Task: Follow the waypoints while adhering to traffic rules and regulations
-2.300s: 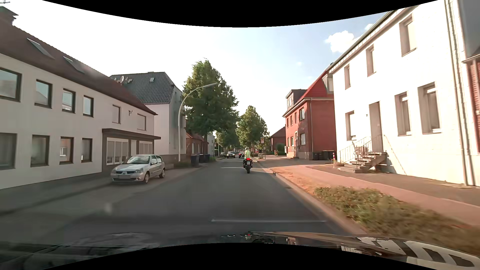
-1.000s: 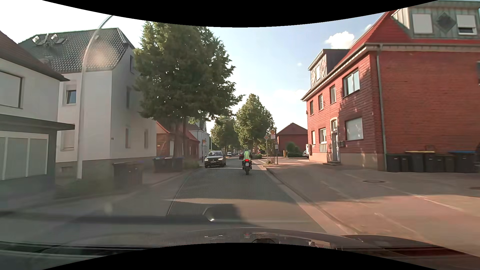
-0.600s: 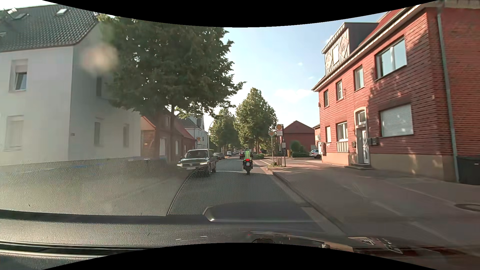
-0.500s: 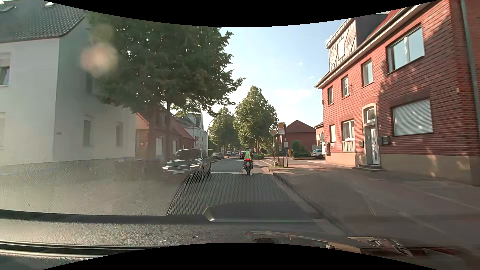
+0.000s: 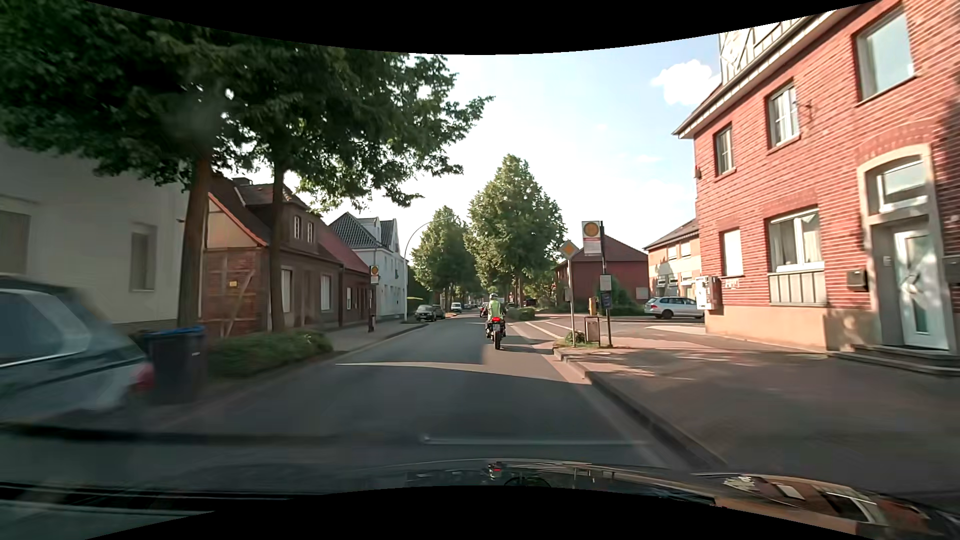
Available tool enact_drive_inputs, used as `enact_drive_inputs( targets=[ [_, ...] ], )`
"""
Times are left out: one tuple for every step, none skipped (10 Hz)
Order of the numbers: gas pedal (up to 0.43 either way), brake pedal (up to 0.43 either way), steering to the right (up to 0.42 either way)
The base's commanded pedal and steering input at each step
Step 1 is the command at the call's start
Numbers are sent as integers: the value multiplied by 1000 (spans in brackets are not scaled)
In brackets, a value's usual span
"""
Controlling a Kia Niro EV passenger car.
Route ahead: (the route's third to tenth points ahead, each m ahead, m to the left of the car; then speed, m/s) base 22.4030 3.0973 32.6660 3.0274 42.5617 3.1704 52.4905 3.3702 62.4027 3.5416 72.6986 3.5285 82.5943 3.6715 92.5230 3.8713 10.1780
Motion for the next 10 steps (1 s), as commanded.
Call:
enact_drive_inputs(
  targets=[
    [150, 0, -3],
    [150, 0, -3],
    [150, 0, -3],
    [150, 0, -2],
    [150, 0, -2],
    [150, 0, -2],
    [150, 0, -2],
    [150, 0, -2],
    [157, 0, -2],
    [157, 0, -3]
  ],
)
